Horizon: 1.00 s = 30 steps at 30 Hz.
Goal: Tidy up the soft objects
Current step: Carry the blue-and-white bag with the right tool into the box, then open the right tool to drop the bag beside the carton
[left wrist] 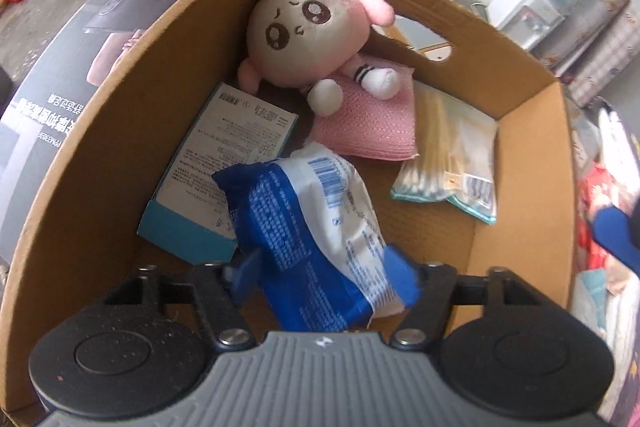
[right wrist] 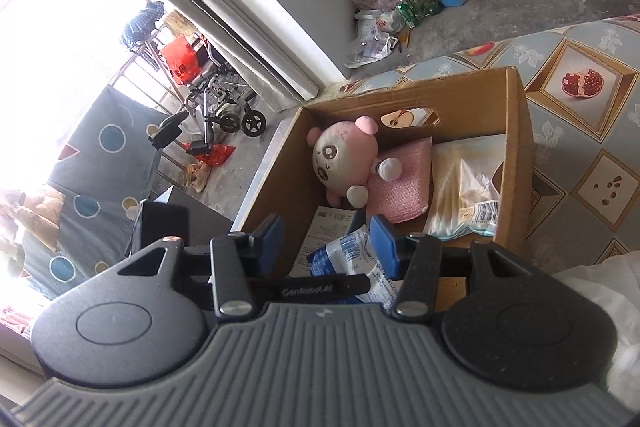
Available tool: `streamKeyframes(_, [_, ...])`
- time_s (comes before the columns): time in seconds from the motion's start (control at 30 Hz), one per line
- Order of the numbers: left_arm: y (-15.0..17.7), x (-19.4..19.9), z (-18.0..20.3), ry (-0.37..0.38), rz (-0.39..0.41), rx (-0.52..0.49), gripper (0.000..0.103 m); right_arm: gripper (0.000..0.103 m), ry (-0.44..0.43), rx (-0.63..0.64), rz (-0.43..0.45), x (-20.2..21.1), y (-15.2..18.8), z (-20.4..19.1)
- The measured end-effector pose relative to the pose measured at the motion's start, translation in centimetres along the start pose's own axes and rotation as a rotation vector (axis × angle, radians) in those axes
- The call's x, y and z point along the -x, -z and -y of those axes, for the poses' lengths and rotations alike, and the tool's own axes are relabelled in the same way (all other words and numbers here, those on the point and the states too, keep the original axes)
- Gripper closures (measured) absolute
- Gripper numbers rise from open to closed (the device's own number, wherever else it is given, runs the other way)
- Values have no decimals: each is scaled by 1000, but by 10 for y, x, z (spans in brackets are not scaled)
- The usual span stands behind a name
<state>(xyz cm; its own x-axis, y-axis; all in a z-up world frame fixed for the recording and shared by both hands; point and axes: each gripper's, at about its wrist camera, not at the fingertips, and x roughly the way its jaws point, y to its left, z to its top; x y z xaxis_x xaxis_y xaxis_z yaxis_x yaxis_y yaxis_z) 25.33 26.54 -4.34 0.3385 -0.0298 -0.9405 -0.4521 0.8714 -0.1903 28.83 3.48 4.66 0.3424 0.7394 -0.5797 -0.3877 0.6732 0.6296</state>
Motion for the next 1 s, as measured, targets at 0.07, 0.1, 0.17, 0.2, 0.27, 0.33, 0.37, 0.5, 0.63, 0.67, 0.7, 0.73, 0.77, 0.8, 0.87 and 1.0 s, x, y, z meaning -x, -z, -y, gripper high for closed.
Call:
streamKeyframes(0.07, [-2, -5, 4, -28, -9, 12, 24, 54, -4, -5, -3, 0, 0, 5])
streamKeyframes(0.1, [-3, -8, 6, -42, -16, 23, 22, 54, -7, -12, -6, -1, 0, 8])
streamKeyframes(0.17, [-3, -13, 11, -65, -29, 38, 20, 54, -11, -25, -11, -2, 1, 15])
streamKeyframes(0.2, [-3, -16, 14, -78, -31, 43, 20, 54, -12, -33, -11, -2, 1, 19])
streamKeyframes(0.27, [0, -20, 20, -110, -23, 39, 20, 54, -15, -50, -15, -2, 2, 27])
streamKeyframes(0.33, [5, -23, 28, -149, -6, -5, 21, 54, -17, -63, -18, 0, 4, 34])
streamKeyframes(0.37, [9, -25, 35, -169, 11, -58, 22, 53, -19, -66, -18, 2, 4, 36])
streamKeyframes(0.5, [26, -24, 56, -202, 28, -294, 29, 53, -9, -61, 1, 12, 4, 44])
streamKeyframes(0.63, [28, -23, 60, -146, 5, -387, 35, 52, -4, -73, 9, 15, 3, 50])
streamKeyframes(0.67, [29, -23, 61, -144, 3, -417, 36, 52, -3, -72, 9, 17, 2, 51])
streamKeyframes(0.7, [29, -23, 63, -140, -1, -452, 37, 52, -2, -71, 8, 17, 3, 52])
streamKeyframes(0.73, [29, -23, 64, -136, -6, -487, 39, 52, -1, -69, 6, 17, 3, 52])
streamKeyframes(0.77, [28, -22, 65, -132, -10, -514, 41, 52, 0, -68, 5, 17, 3, 52])
streamKeyframes(0.8, [27, -21, 64, -126, -16, -534, 42, 52, 1, -68, 3, 17, 4, 53])
streamKeyframes(0.87, [23, -20, 62, -126, -26, -559, 44, 52, 3, -70, 1, 16, 4, 54])
streamKeyframes(1.0, [17, -13, 55, -193, 17, -598, 44, 52, 8, -73, -4, 16, 4, 57])
